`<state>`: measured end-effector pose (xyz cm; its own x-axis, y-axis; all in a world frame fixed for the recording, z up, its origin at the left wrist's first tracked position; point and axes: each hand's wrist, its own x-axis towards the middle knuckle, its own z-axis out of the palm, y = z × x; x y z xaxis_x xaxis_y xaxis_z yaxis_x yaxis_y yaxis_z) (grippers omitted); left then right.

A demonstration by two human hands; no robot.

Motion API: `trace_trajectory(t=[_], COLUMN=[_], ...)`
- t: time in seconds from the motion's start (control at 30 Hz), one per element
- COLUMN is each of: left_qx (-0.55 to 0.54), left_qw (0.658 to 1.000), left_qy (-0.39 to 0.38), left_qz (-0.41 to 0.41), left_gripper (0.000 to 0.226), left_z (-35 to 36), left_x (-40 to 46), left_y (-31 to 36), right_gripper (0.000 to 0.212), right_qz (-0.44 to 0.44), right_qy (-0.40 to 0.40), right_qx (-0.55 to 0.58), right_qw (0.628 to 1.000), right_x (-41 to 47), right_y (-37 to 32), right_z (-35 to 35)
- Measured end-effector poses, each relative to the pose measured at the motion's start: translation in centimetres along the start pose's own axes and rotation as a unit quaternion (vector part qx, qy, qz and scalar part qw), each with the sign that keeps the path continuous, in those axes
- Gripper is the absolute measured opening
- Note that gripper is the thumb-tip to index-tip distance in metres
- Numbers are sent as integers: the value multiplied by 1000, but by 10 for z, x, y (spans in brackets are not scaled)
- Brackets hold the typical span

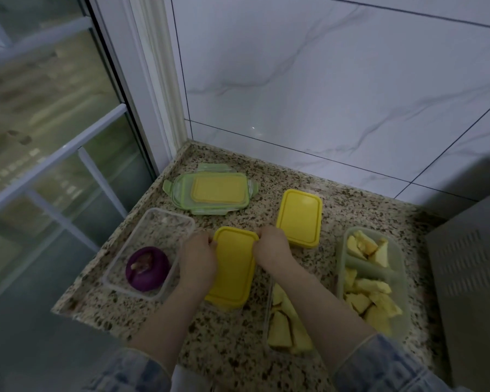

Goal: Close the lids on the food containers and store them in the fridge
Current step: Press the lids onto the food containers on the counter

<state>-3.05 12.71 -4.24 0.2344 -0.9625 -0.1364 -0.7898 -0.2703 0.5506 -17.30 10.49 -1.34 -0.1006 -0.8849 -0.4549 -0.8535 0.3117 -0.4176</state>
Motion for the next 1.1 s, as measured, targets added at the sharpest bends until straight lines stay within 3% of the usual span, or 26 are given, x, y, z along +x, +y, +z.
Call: trace_trajectory(t=[0.1,0.43,0.57,0.73,0.87,1.1], left_qx=[4,-41,-99,-175,-116,-67], left_qw=[1000,999,994,984,993,996], left_qy=[1,-9,-14,-11,-16,16], left_qz=[4,0,-36,-32,26,58], left_gripper=[25,24,28,35,46,48], left_z=[1,7,11,22,39,50], left_x=[-7,-11,-4,9,14,14], left_y=[0,-8,-12,2,5,-1], right_gripper=[38,38,11,30,48,54], right_qz=[8,33,32,-16,-71,-118], right_qy=[-10,-58,-39,97,90,63], right_qx=[-22,-49,-11,148,145,121], right_qw=[1000,997,999,984,983,984], right_x=[-2,-4,0,11,15,19], right_y=[1,5,8,10,10,16], right_z=[4,6,6,11,29,45])
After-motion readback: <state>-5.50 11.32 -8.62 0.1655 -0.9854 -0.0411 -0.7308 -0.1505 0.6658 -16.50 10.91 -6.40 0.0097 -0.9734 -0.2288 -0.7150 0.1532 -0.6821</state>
